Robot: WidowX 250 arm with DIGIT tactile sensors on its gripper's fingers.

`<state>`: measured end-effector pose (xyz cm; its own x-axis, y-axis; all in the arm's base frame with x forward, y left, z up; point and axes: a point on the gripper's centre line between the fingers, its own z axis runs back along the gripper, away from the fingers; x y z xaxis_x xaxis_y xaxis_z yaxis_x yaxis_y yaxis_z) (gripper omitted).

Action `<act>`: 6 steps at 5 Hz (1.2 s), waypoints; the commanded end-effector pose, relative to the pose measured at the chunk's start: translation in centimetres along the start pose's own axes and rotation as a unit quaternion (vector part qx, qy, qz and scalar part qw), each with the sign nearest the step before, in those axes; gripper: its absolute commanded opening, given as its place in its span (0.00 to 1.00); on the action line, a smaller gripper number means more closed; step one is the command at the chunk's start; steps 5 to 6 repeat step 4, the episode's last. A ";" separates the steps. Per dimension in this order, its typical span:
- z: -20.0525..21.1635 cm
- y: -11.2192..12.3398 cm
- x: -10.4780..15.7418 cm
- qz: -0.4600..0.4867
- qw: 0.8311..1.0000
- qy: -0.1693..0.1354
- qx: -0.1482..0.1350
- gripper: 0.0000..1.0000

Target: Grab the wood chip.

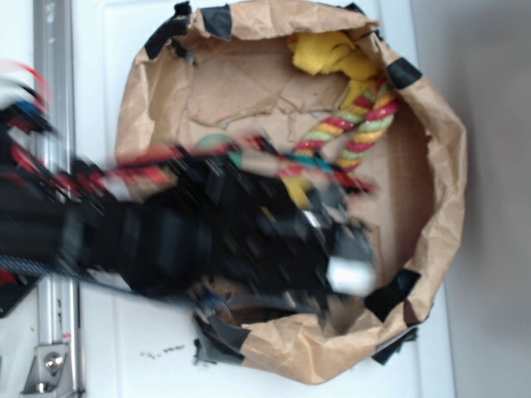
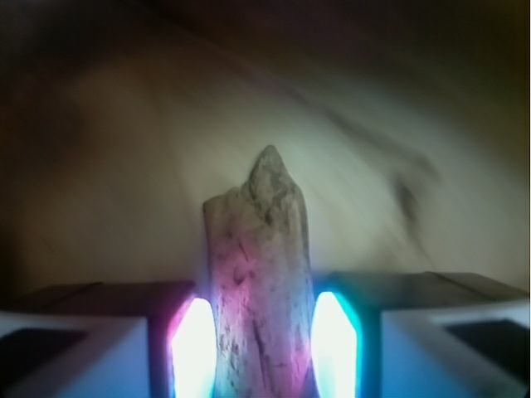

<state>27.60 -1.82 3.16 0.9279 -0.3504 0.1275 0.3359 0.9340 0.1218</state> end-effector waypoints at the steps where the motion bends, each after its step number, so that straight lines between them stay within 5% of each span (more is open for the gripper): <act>1: 10.9 3.5 -1.3 0.162 0.986 0.021 0.041 0.00; 2: 12.9 2.6 -0.7 0.207 0.977 0.019 0.044 0.00; 3: 12.5 2.0 0.4 0.195 0.981 0.011 0.008 0.00; 6: 11.8 1.4 0.7 0.192 0.981 -0.003 0.020 0.00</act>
